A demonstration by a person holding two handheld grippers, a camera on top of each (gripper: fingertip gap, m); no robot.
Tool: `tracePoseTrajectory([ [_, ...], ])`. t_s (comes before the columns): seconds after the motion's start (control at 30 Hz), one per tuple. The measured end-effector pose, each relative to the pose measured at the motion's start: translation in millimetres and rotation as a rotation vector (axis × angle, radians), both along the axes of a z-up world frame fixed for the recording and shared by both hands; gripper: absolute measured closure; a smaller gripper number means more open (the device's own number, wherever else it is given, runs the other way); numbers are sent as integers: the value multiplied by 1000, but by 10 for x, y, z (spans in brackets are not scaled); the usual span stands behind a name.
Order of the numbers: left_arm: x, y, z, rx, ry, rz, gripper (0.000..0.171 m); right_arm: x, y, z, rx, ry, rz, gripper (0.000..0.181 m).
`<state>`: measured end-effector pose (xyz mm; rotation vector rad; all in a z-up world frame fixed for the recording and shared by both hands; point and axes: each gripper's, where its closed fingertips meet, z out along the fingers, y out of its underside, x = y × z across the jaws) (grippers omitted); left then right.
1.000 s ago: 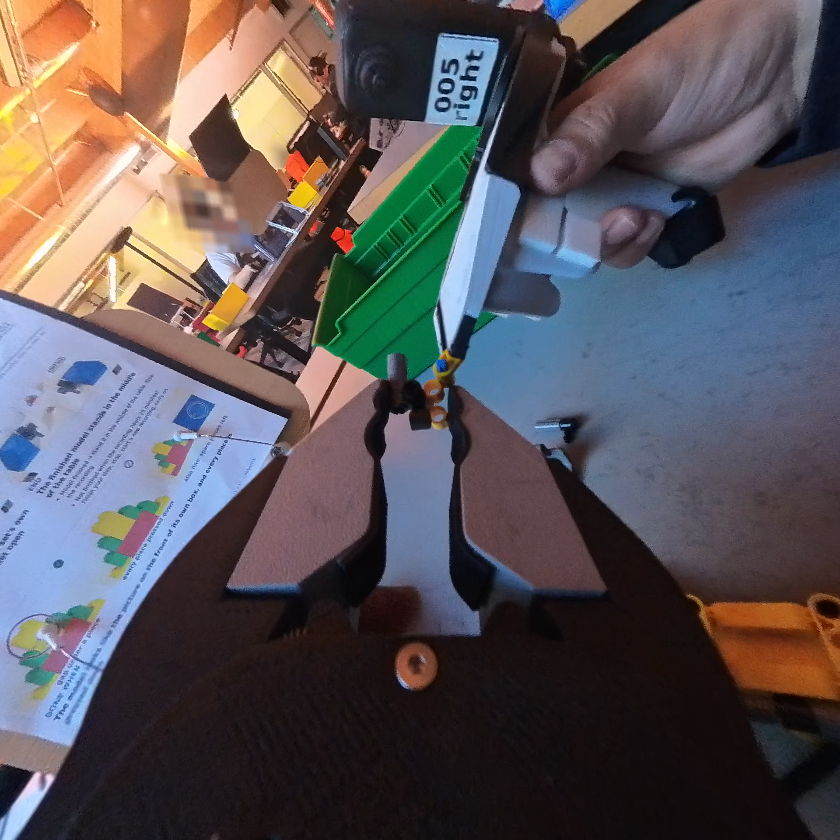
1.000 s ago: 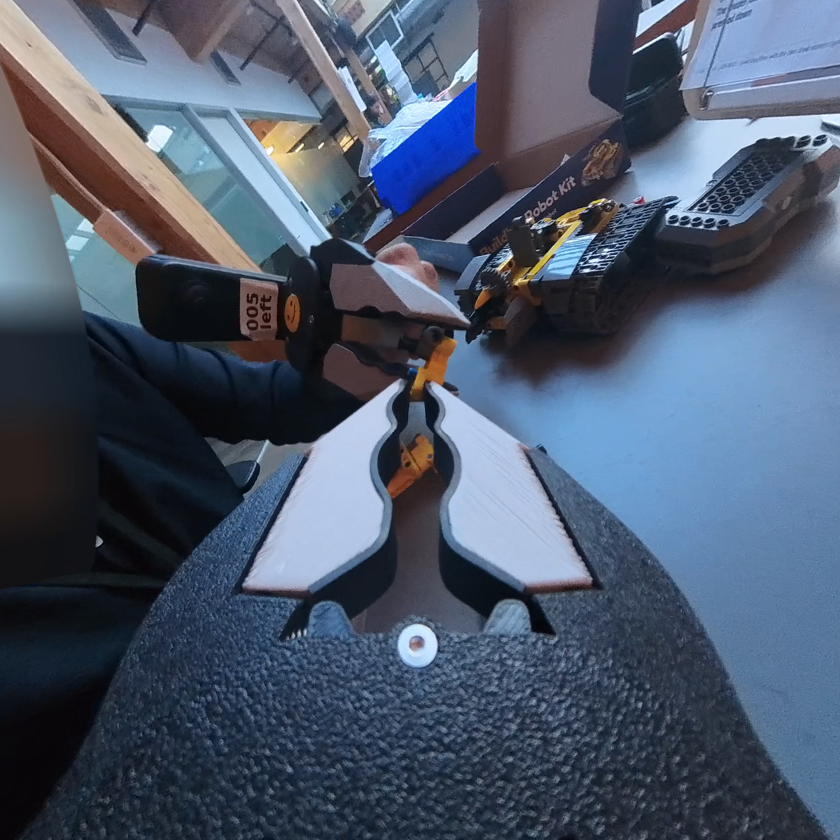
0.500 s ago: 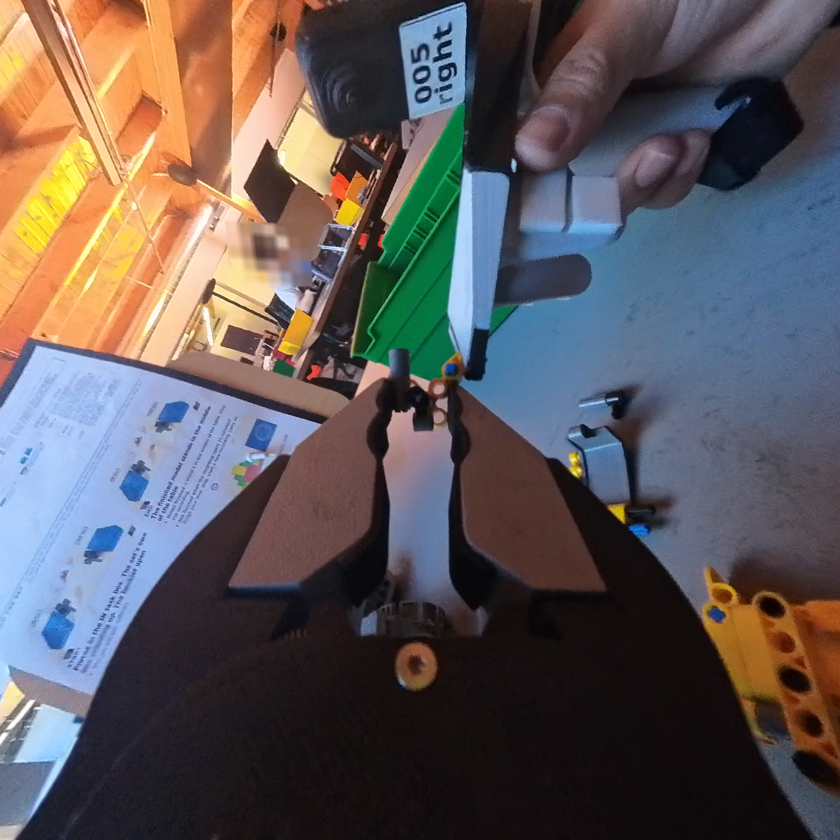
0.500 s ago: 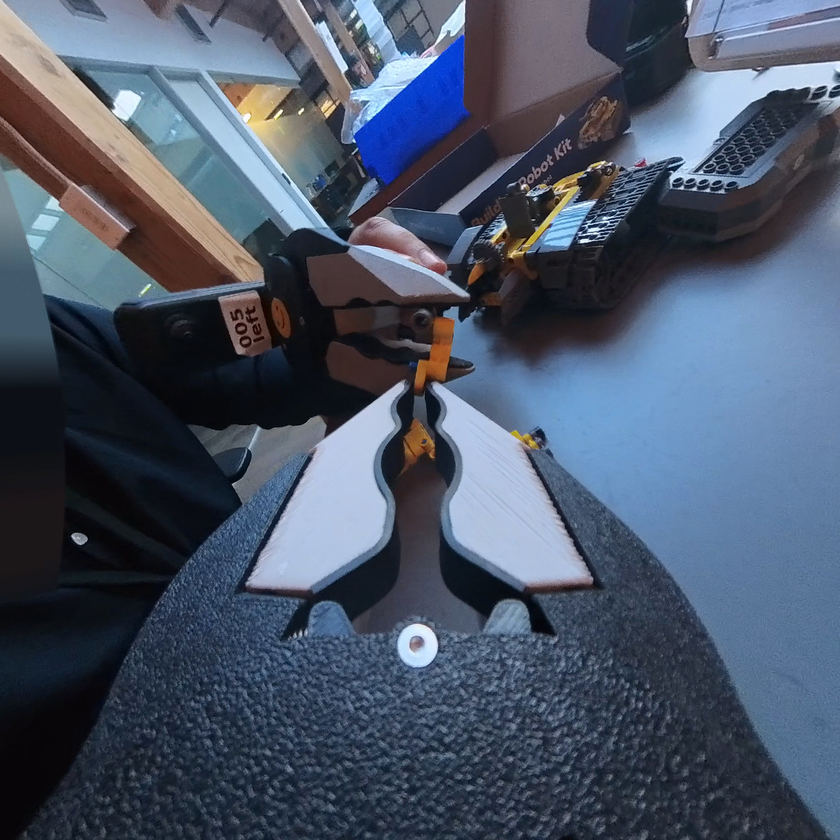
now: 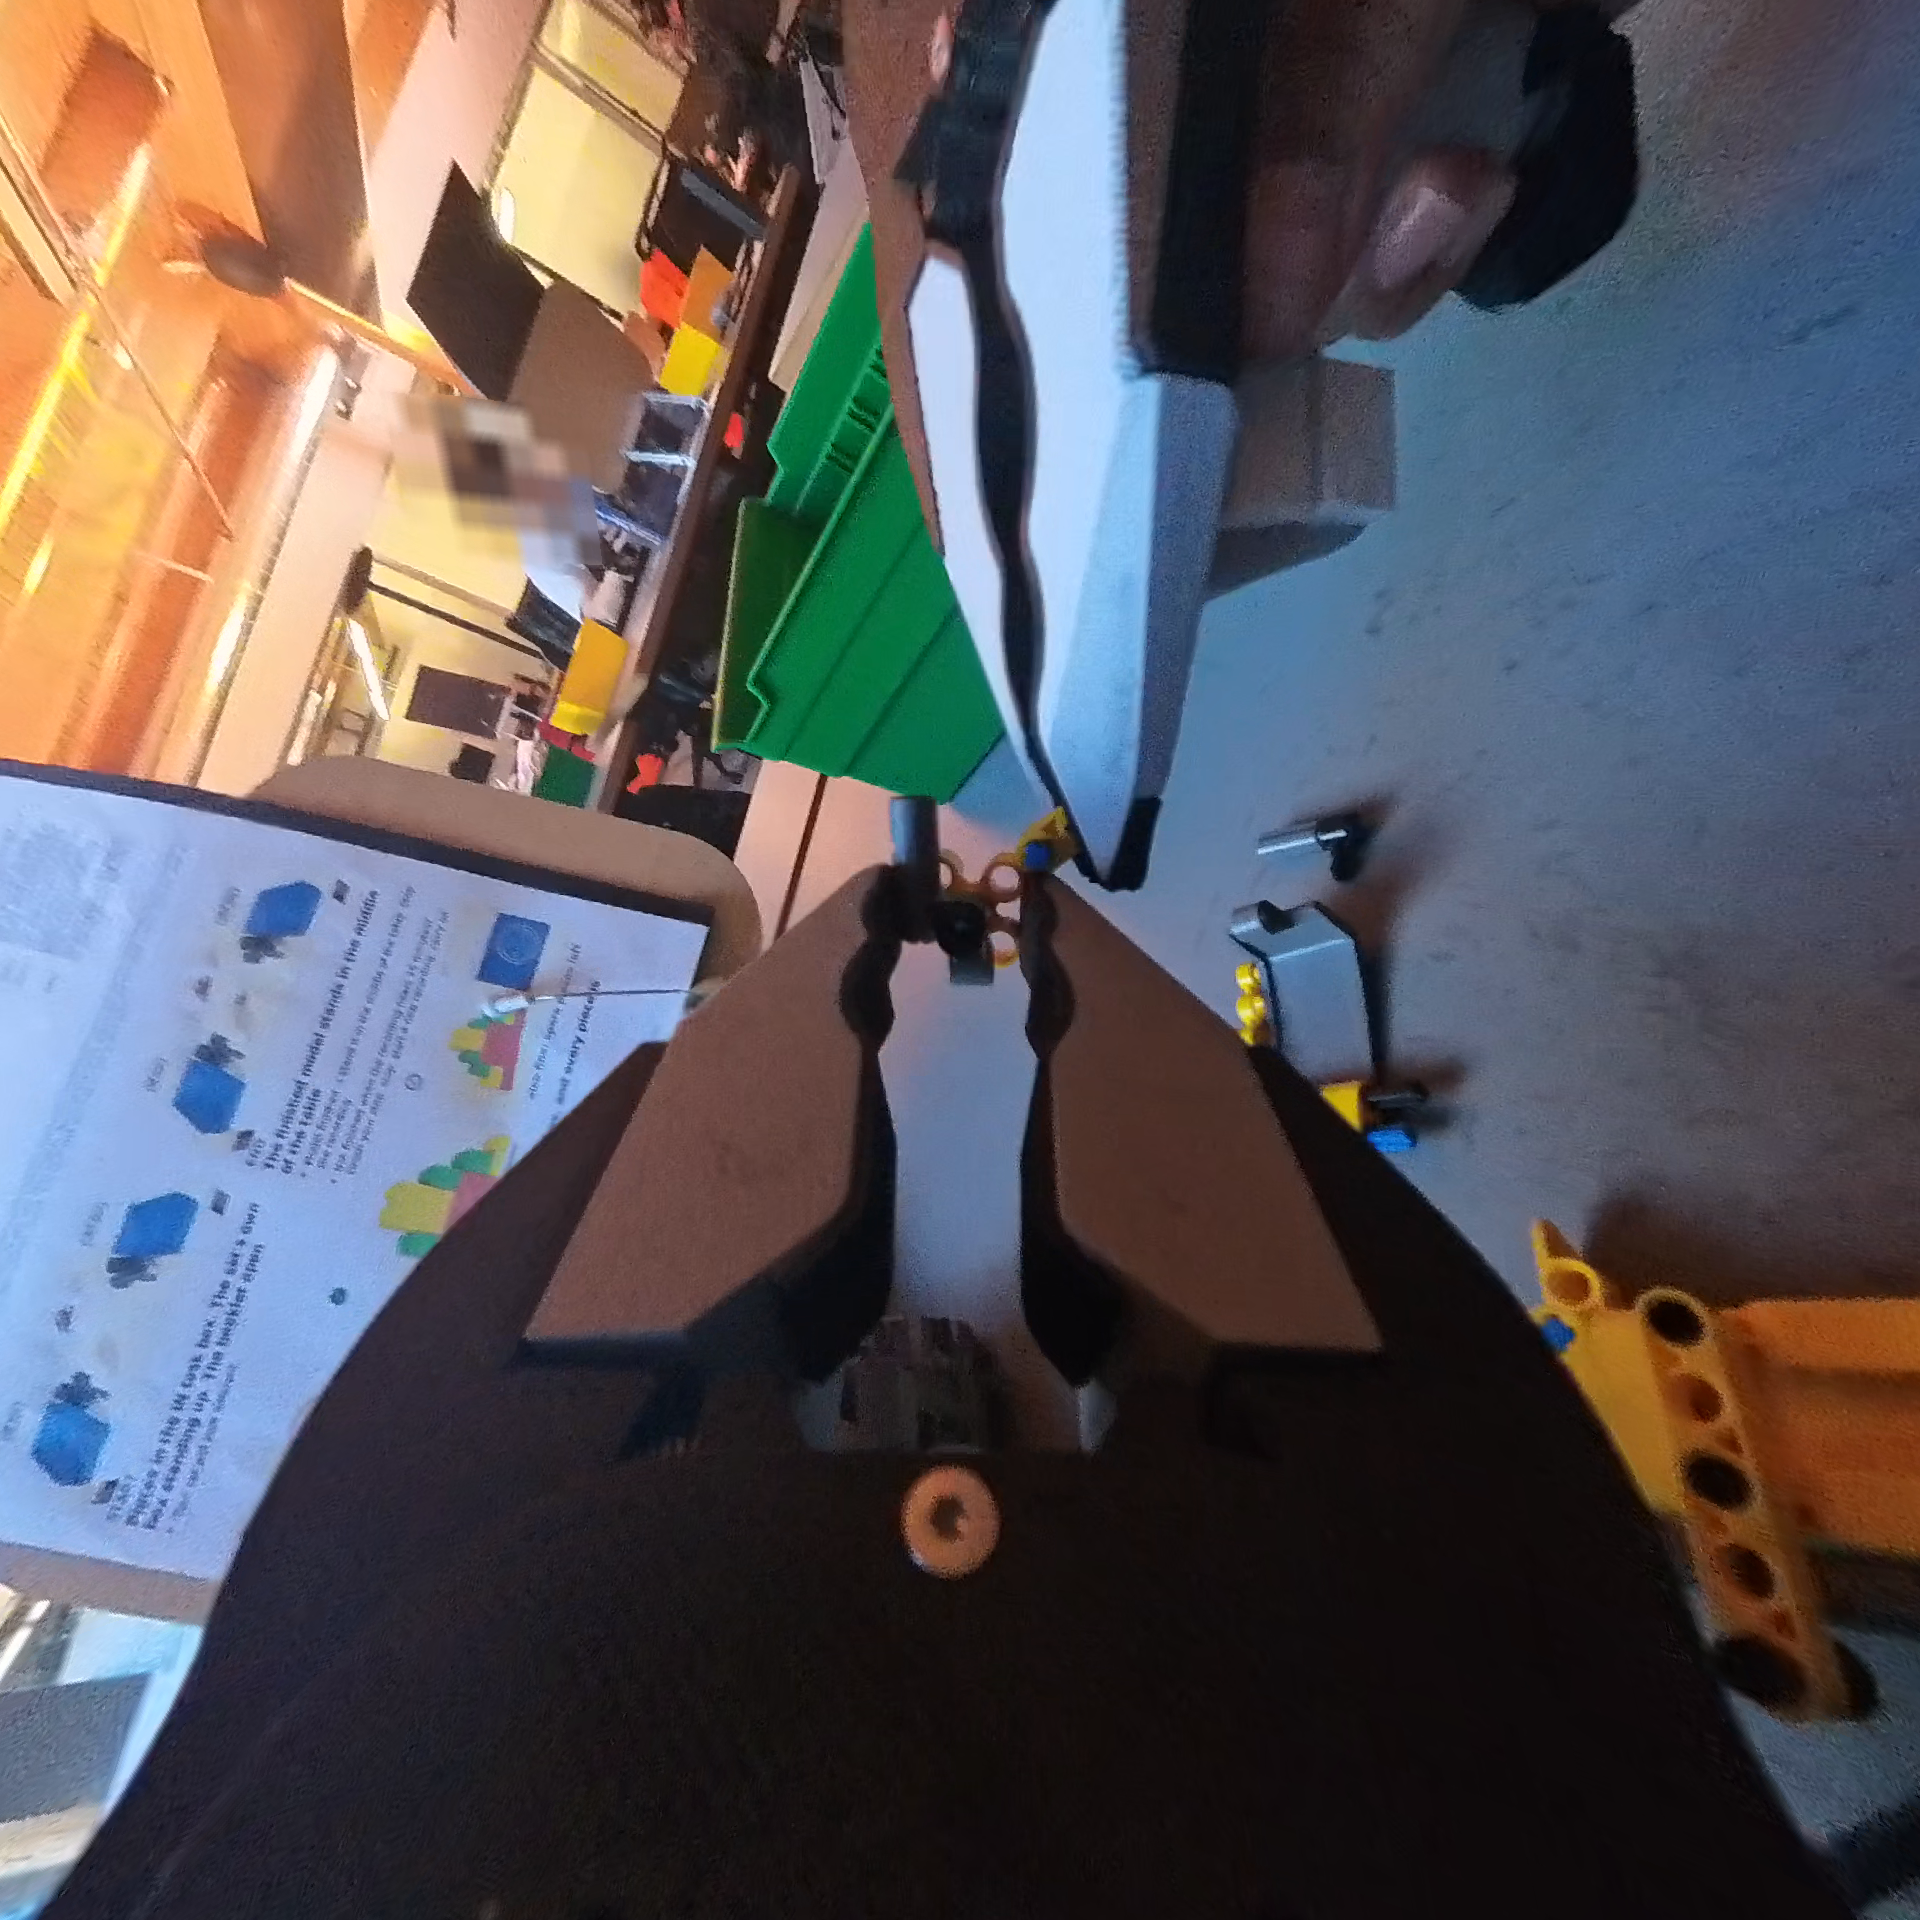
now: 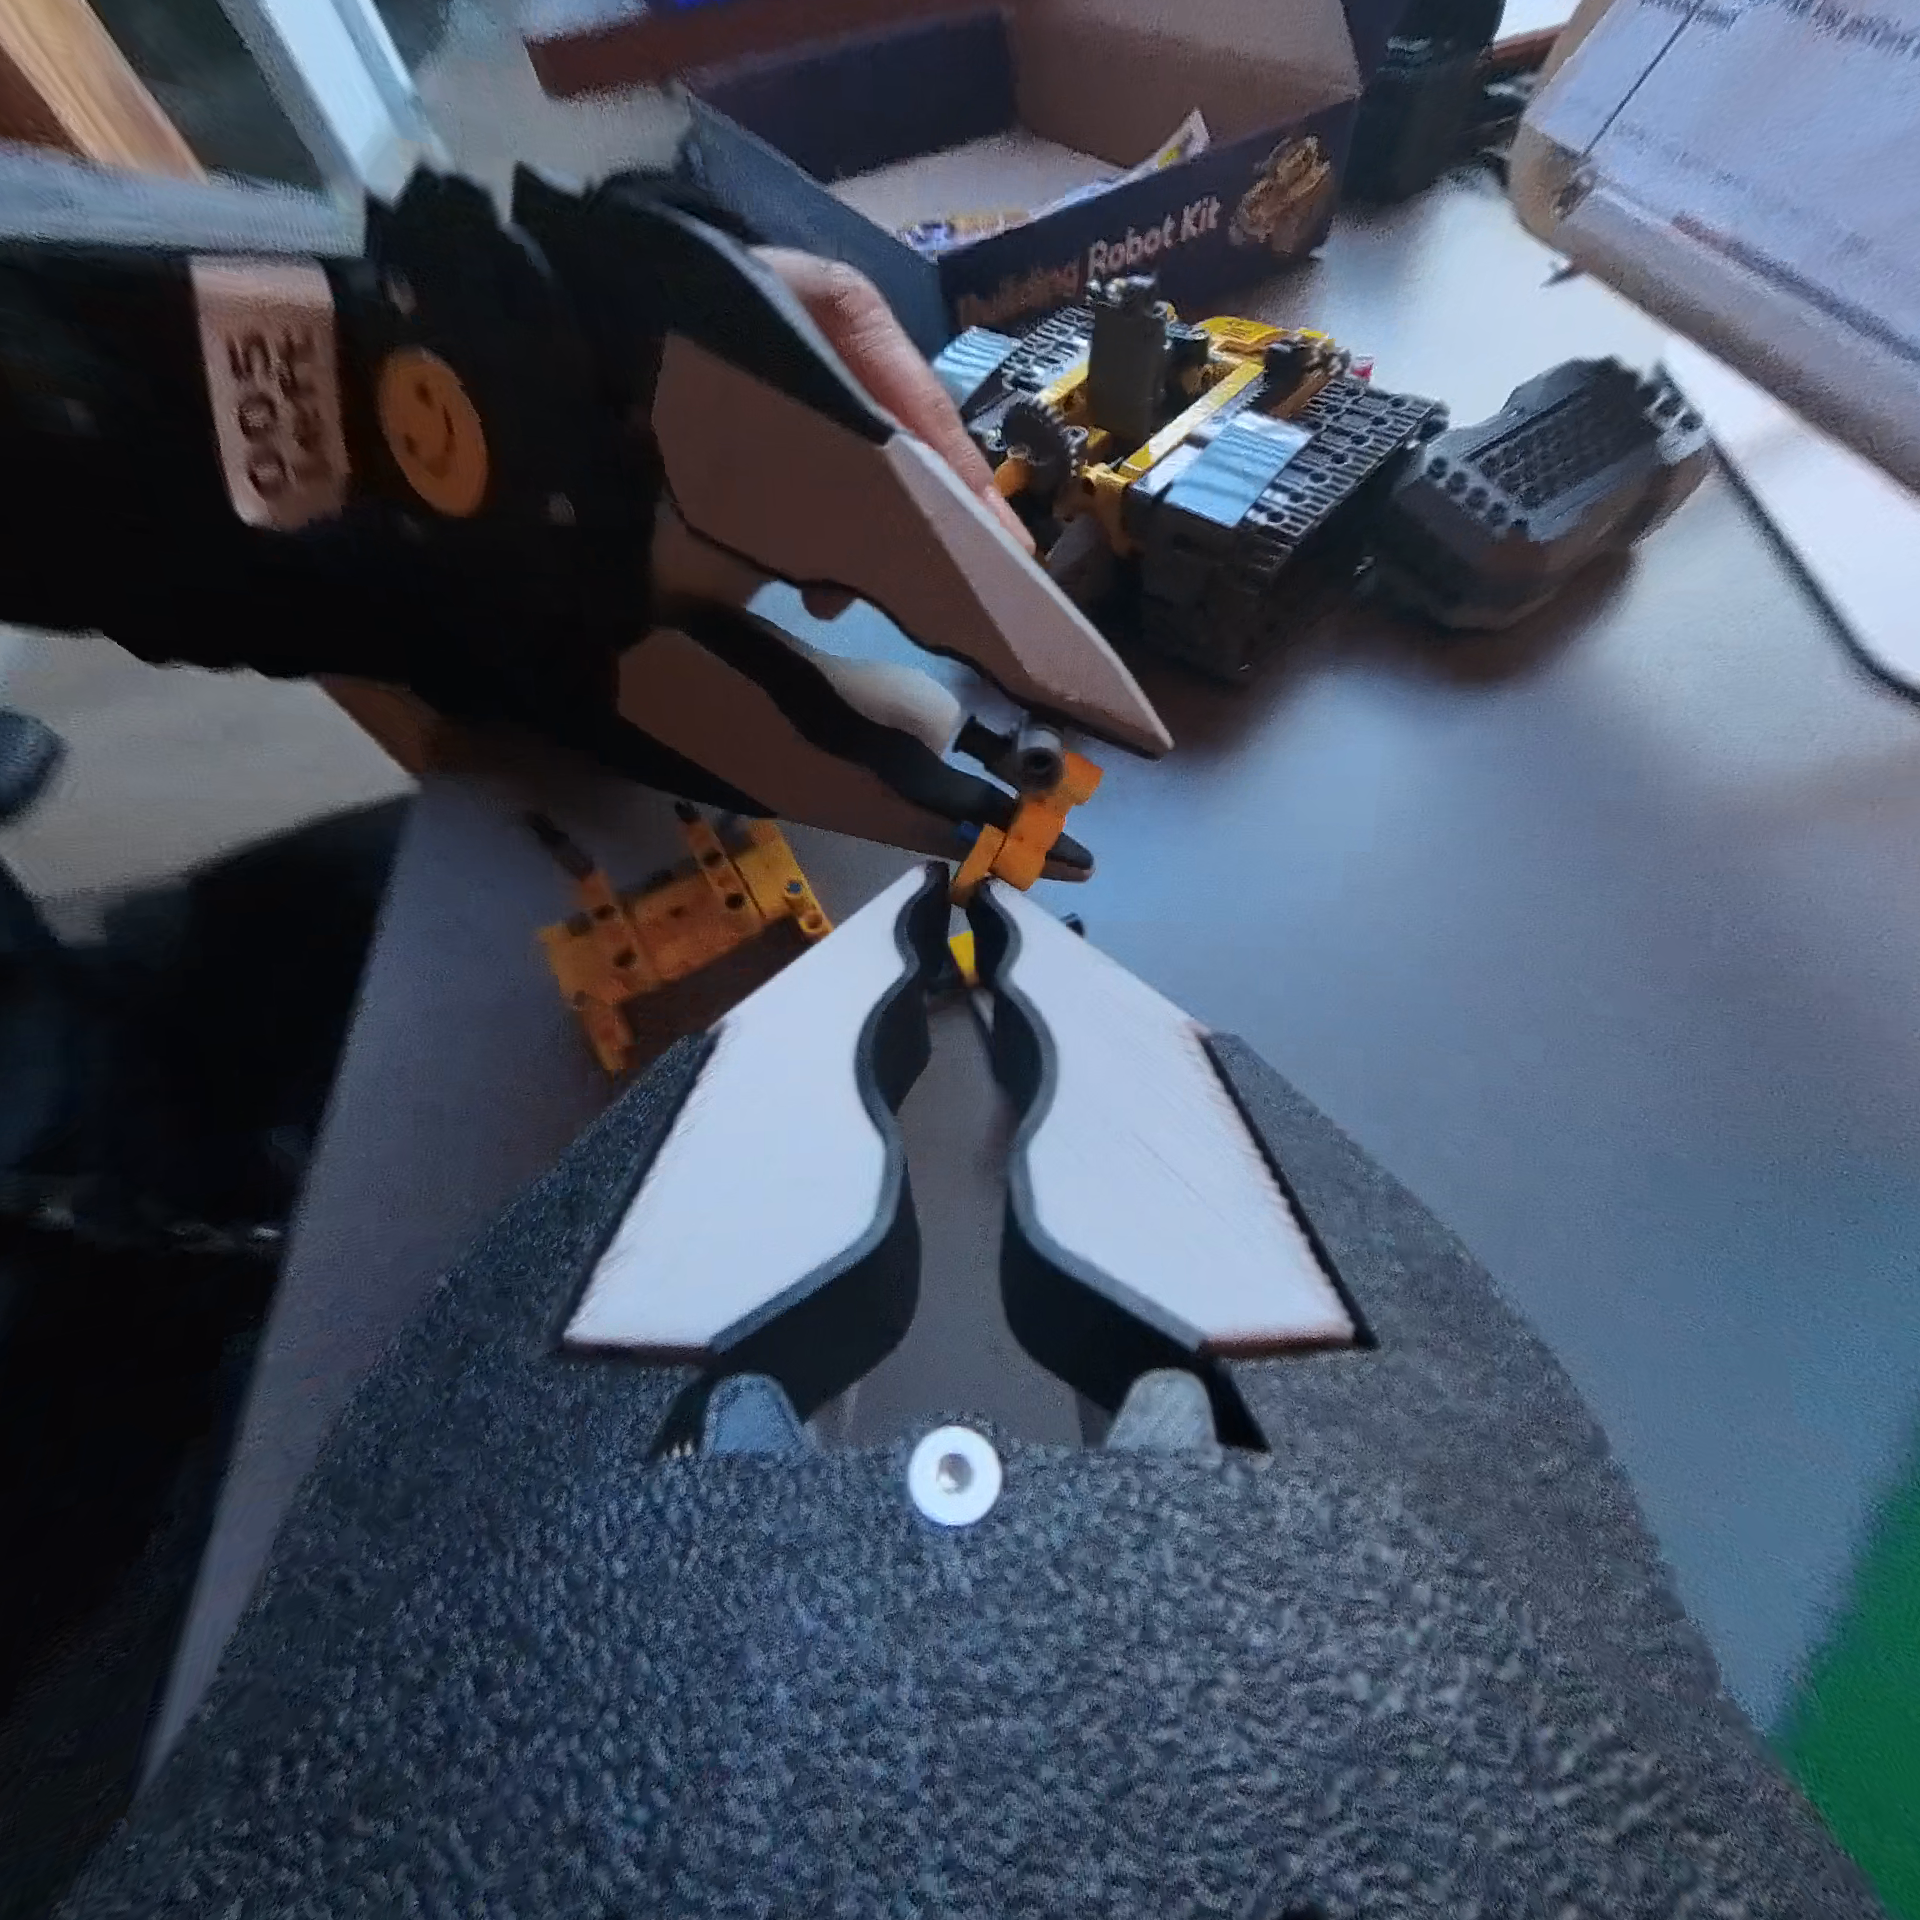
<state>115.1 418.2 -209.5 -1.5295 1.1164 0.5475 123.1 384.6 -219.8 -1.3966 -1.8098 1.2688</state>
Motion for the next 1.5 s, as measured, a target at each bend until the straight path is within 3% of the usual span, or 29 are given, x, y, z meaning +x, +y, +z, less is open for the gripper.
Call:
tracePoseTrajectory([
  [0.27,28,-24,-15,-92,-164,-10,151,10,-63,1,289,55,15,181],
  [0.33,-163,126,-164,-137,-112,102,151,55,-706,102,198,131,277,181],
  [0.4,-62,122,-201,-165,-143,33,151,-161,-515,-212,596,19,142,181],
  [0.43,-87,114,-149,-133,-121,47,151,-180,-486,-197,600,9,115,181],
  [0.5,-88,85,-68,-119,-194,58,151,-111,-492,-56,351,35,110,181],
  [0.57,-115,108,-65,-113,-190,92,150,-38,-378,20,223,65,87,181],
  [0.73,-115,163,49,18,-168,68,151,-32,14,98,102,68,-90,181],
  [0.87,-163,143,196,108,-163,52,151,-11,122,148,-46,79,-128,181],
  [1.03,-61,99,208,143,-107,11,151,-67,109,211,-232,109,-126,163],
  [1.27,-99,131,175,165,0,93,151,-115,152,171,-392,102,-153,180],
  [1.37,-105,129,182,183,54,104,152,-127,167,169,-378,125,-163,181],
  [1.5,-65,77,173,127,21,68,151,-90,132,147,44,149,-168,181],
])
